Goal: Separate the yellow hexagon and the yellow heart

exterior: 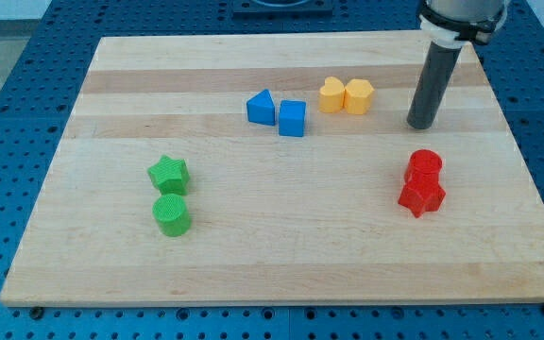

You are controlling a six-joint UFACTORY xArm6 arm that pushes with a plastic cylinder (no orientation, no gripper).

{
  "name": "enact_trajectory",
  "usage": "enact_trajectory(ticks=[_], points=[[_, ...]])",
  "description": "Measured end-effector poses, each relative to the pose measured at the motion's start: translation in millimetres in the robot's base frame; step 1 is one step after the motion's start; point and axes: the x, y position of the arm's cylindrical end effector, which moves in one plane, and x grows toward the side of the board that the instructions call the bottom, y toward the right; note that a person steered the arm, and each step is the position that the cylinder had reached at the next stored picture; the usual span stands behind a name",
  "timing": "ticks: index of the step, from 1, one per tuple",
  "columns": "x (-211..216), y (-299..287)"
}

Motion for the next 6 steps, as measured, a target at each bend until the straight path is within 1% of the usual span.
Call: enact_trajectory(ticks=[1, 2, 3, 4, 6], points=[[0.0, -0.6], [0.0, -49.0], [-0.1, -125.3], [-0.6, -128.1], [-25.2, -85.9]])
